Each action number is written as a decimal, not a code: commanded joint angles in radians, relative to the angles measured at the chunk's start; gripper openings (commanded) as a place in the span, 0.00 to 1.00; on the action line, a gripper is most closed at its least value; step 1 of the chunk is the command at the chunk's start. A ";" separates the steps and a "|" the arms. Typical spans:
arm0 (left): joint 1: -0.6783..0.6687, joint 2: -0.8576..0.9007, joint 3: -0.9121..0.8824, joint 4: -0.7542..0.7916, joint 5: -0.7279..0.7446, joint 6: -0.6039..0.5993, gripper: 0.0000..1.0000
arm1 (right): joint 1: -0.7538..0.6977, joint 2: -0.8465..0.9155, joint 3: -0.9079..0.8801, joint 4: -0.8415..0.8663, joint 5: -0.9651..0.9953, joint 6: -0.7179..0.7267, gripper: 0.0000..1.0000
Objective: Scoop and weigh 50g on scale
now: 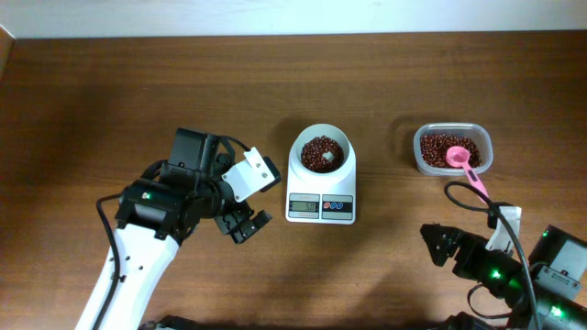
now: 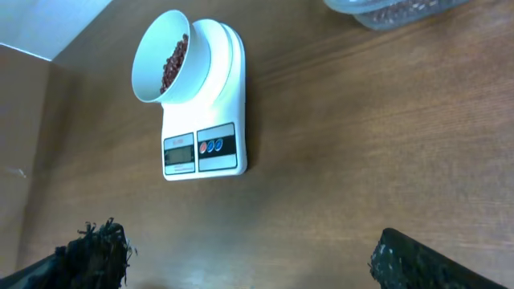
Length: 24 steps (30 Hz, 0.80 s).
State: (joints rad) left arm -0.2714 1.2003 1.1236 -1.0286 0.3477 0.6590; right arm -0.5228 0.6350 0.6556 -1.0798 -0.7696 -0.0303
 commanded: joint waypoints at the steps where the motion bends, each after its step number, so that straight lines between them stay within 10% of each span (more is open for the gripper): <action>1: 0.006 -0.010 0.014 0.002 0.003 0.008 0.99 | 0.005 0.013 -0.007 0.021 -0.035 -0.014 0.99; 16: 0.006 -0.010 0.014 0.002 0.003 0.008 0.99 | 0.017 0.019 -0.007 0.080 0.091 -0.015 0.99; 24: 0.006 -0.010 0.014 0.002 0.003 0.008 0.99 | 0.335 -0.048 -0.080 0.436 0.254 -0.015 0.99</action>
State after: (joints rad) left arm -0.2714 1.2003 1.1236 -1.0283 0.3473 0.6590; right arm -0.2440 0.6353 0.6327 -0.7273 -0.5838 -0.0360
